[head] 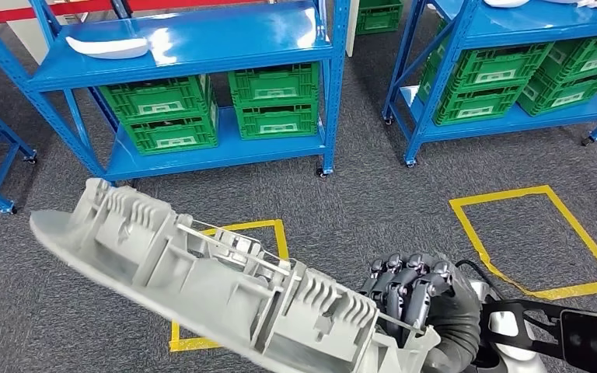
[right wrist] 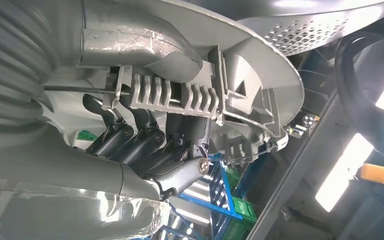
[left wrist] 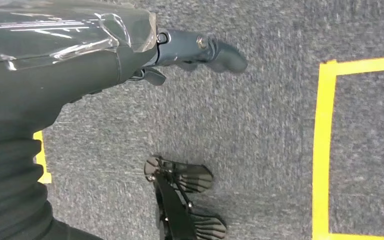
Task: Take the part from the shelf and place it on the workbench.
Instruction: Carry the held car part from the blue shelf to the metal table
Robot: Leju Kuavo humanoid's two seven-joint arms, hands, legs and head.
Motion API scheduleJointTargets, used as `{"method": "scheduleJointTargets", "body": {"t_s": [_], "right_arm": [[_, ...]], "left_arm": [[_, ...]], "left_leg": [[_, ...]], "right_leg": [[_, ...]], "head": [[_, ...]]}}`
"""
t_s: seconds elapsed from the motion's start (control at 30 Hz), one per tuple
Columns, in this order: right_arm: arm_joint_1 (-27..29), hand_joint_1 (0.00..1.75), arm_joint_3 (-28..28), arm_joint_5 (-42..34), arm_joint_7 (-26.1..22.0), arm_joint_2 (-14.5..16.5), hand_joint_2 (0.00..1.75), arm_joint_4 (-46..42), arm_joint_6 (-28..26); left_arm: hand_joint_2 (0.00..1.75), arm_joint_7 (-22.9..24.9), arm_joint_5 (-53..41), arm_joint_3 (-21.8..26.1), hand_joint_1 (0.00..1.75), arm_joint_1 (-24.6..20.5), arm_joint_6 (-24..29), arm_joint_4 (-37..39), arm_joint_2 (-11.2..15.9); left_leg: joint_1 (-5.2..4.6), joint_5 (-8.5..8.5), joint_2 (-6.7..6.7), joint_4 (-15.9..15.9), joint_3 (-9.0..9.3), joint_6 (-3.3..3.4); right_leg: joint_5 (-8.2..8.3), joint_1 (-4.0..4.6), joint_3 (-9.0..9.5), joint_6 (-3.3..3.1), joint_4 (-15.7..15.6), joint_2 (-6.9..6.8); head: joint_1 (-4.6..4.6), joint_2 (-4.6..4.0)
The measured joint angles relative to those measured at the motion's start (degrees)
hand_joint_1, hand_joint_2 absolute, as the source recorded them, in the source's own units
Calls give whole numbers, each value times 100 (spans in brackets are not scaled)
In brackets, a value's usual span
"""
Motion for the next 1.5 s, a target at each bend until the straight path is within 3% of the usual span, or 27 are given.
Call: {"method": "scheduleJointTargets", "body": {"t_s": [0.07, 0.17, 0.2, 0.23, 0.27, 0.3, 0.37, 0.43, 0.47, 0.53, 0.57, 0.67, 0.7, 0.73, 0.8, 0.87, 0.93, 0.97, 1.03, 1.07, 1.13, 1.2, 1.27, 1.3, 1.37, 1.43, 1.5], "right_arm": [[5, 175, 1, 132, -50, -18, 175, 13, -33], [8, 175, 3, 255, -101, -56, 175, 40, -63], [12, 175, 4, 269, -103, -67, 175, 52, -67], [15, 175, 6, 277, -104, -77, 175, 65, -69], [17, 175, 8, 282, -104, -86, 175, 77, -72], [18, 175, 9, 285, -104, -93, 175, 87, -72], [15, 175, 10, 291, -104, -101, 175, 97, -74], [14, 175, 14, 277, -99, -106, 175, 102, -75], [14, 175, 22, 241, -89, -109, 175, 110, -75], [11, 175, 45, 132, -68, -117, 175, 141, -74], [5, 175, 55, 87, -64, -120, 175, 156, -73], [-1, 175, 78, 53, -68, -125, 175, 184, -73], [-1, 175, 86, 52, -69, -126, 175, 192, -73], [0, 175, 95, 51, -69, -127, 175, 203, -73], [0, 175, 112, 48, -69, -127, 175, 218, -73], [0, 175, 121, 44, -67, -127, 175, 222, -71], [-6, 175, 124, 32, -61, -127, 175, 222, -60], [-7, 175, 126, 19, -53, -127, 175, 222, -51], [-4, 175, 129, -11, -37, -127, 175, 223, -35], [0, 175, 130, -21, -27, -129, 175, 224, -32], [3, 175, 130, -30, -14, -134, 175, 226, -30], [8, 175, 130, -33, -4, -141, 175, 226, -29], [13, 175, 130, -35, 6, -149, 175, 231, -28], [14, 175, 130, -36, 10, -152, 175, 234, -28], [13, 175, 128, -42, 13, -157, 175, 238, -29], [17, 175, 122, -52, 12, -163, 175, 234, -29], [33, 175, 115, -66, 12, -172, 175, 228, -29]], "left_arm": [[175, 4, 0, 1, 0, 3, 26, 1, 5], [175, 8, 0, 4, 0, -4, 44, 1, -6], [175, 9, 0, 4, 0, -2, 44, 1, -13], [175, 9, 0, 4, 0, 0, 44, 1, -21], [175, 9, 0, 5, 0, 0, 44, 1, -28], [175, 9, 0, 5, 0, 0, 45, 1, -36], [175, 9, 0, 9, 0, -5, 46, 1, -51], [175, 9, 0, 19, 0, -10, 48, 0, -59], [175, 9, 0, 26, 0, -6, 51, 0, -57], [175, 4, 1, 42, 0, 34, 58, 3, -38], [175, 2, 1, 49, 0, 54, 60, 4, -23], [175, -1, 2, 58, 0, 53, 60, 5, -2], [175, -1, 2, 62, 0, 45, 60, 4, -5], [175, -1, 2, 66, 0, 41, 60, 3, -9], [175, -1, 2, 74, 0, 41, 59, 1, -17], [175, -2, 2, 83, 0, 38, 58, 1, -16], [175, -5, 1, 95, 0, 34, 57, 1, -10], [175, -8, 1, 99, 0, 32, 58, 1, -6], [175, -11, 2, 103, 0, 33, 62, 1, 14], [175, -12, 2, 103, 0, 33, 63, 1, 23], [175, -13, 2, 103, 0, 29, 63, 1, 34], [175, -13, 2, 103, 0, 29, 63, 1, 28], [175, -13, 2, 103, 0, 30, 63, 1, 18], [175, -13, 2, 103, 0, 30, 65, 1, 13], [175, -13, 2, 103, 0, 30, 71, 1, 2], [175, -16, 2, 103, 0, 32, 70, 1, -5], [175, -23, 2, 103, 0, 36, 62, 1, -4]], "left_leg": [[-4, 173, 20, -86, -87, 99], [-15, 451, 7, -147, -348, 198], [-31, 532, -12, -143, -455, 209], [-45, 616, -35, -137, -564, 215], [-56, 697, -67, -129, -671, 214], [-65, 776, -106, -118, -778, 206], [-80, 921, -198, -66, -982, 175], [-92, 1054, -289, -4, -1126, 131], [-92, 1119, -331, 11, -1169, 102], [-76, 1196, -381, 12, -1222, 40], [-64, 1097, -328, 77, -1257, 3], [14, 271, -48, 887, -1429, -116], [51, 54, -5, 1279, -1485, -154], [89, -24, 15, 1586, -1501, -186], [152, 157, 31, 1685, -1291, -227], [176, 317, 26, 1036, -724, -236], [145, 210, 4, 342, -261, -208], [119, 134, -6, 175, -181, -188], [93, 166, 4, 87, -223, -104], [87, 211, 18, 60, -264, -40], [76, 334, 47, 20, -382, 96], [22, 459, 55, 26, -544, 162], [-31, 593, 58, 34, -718, 188], [-51, 659, 58, 39, -803, 191], [-77, 787, 55, 59, -960, 182], [-97, 908, 55, 96, -1077, 146], [-94, 1024, 55, 106, -1129, 89]], "right_leg": [[-93, -2, -85, 5, 73, -2], [-844, 15, -358, -128, 931, 2], [-1022, 20, -418, -134, 1300, 3], [-1079, 25, -422, -107, 1573, 3], [-1012, 29, -340, -58, 1665, 5], [-882, 35, -162, -13, 1555, 19], [-736, 48, 463, -11, 799, 191], [-862, 56, 978, -90, -1, 376], [-923, 71, 1076, -119, -195, 404], [-887, 64, 1012, -172, -226, 326], [-840, 57, 974, -213, -221, 280], [-666, 42, 827, -284, -218, 143], [-611, 42, 769, -277, -209, 104], [-557, 39, 699, -258, -191, 74], [-467, 25, 534, -210, -130, 33], [-402, 8, 387, -152, -61, 13], [-330, 4, 303, -62, -29, -2], [-289, 0, 271, -12, -29, -8], [-228, -18, 201, 73, -17, -13], [-282, -25, 146, 79, 39, -13], [-631, -23, -35, 14, 437, -11], [-1093, -8, -265, -52, 1188, -8], [-1222, 7, -302, -20, 1662, -7], [-1130, 14, -180, 19, 1609, -7], [-899, 40, 336, 52, 962, -9], [-878, 85, 869, -20, 132, -10], [-908, 128, 1014, -103, -196, -3]], "head": [[7, 0], [26, 0], [26, 0], [26, 0], [25, 0], [25, 0], [25, 0], [17, 0], [21, 0], [33, 0], [36, 0], [16, 0], [15, 0], [15, 0], [14, 0], [11, 0], [15, 0], [16, 0], [19, 0], [24, 0], [42, 0], [49, 0], [49, 0], [49, 0], [49, 0], [43, 0], [38, 0]]}}
